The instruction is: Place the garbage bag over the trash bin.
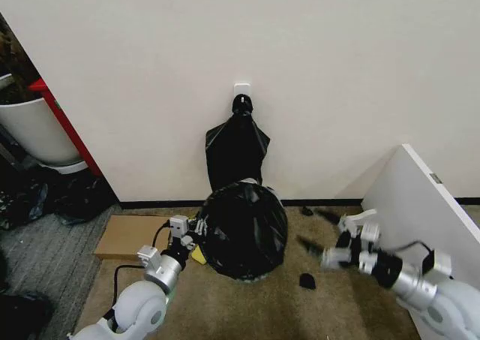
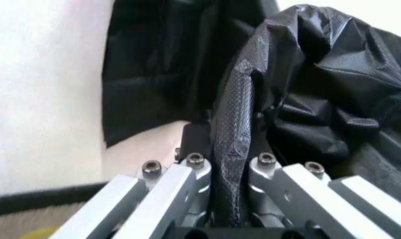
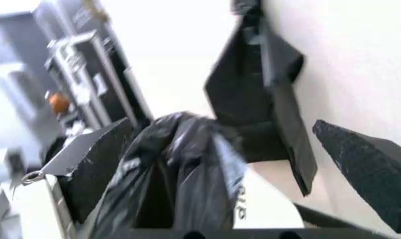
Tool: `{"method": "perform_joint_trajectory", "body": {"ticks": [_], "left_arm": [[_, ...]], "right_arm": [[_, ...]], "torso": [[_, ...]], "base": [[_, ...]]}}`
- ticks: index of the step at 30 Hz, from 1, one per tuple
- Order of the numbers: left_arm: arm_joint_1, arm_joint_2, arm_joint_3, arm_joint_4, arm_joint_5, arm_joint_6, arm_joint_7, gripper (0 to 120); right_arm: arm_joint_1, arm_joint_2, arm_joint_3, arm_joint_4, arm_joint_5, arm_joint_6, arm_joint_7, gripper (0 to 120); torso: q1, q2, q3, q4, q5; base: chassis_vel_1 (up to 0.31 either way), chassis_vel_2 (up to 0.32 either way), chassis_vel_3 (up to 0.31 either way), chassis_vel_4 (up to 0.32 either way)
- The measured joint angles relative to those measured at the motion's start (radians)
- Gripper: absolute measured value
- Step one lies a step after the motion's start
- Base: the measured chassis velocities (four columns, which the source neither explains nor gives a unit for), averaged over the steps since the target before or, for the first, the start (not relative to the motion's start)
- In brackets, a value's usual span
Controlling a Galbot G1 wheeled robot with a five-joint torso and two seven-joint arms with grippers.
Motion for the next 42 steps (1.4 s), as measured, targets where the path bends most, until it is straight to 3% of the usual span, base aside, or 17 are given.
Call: {"method": "perform_joint_trajectory", "body": {"ticks": [2,8,17,25,29,39,42], "left_arm": [[-0.001,0.005,0.0,0.023,0.006,-0.05,0.045,4],[0.001,0.018,-0.001,0.047,0.055,-0.096,0.082,4],[0.026,0.018,-0.008,0.028,0.073,-0.134,0.111,4],[0.04,0.015,-0.007,0.024,0.096,-0.138,0.111,4],[0.041,0.015,-0.005,0.017,0.108,-0.136,0.106,4],[0.036,0.013,-0.002,0.004,0.104,-0.133,0.101,4],[0.037,0.012,-0.001,0.001,0.102,-0.133,0.1,4]], "right_arm": [[0.006,-0.005,-0.012,0.019,0.105,-0.066,0.068,100],[0.01,-0.01,-0.051,0.047,0.235,-0.148,0.105,100],[0.055,0.012,-0.119,0.023,0.195,-0.158,0.084,100],[0.082,0.025,-0.147,0.001,0.163,-0.159,0.086,74],[0.084,0.024,-0.149,-0.015,0.143,-0.16,0.078,55],[0.081,0.023,-0.155,-0.026,0.127,-0.16,0.077,27],[0.079,0.021,-0.155,-0.028,0.138,-0.159,0.082,12]], "torso": [[0.0,0.0,0.0,0.0,-0.0001],[0.0,0.0,0.0,-0.0001,-0.0001],[0.0,0.0,0.0,-0.0001,0.0],[0.0,0.0,0.0,-0.0001,-0.0001],[0.0,0.0,0.0,-0.0001,0.0],[0.0,0.0,0.0,-0.0001,-0.0001],[0.0,0.0,0.0,-0.0002,-0.0001]], "base": [[0.0,0.0,0.0,0.0],[0.0,0.0,0.0,0.0],[0.0,0.0,0.0,0.0],[0.0,0.0,0.0,0.0],[0.0,0.0,0.0,0.0],[0.0,0.0,0.0,0.0],[0.0,0.0,0.0,0.0]]}}
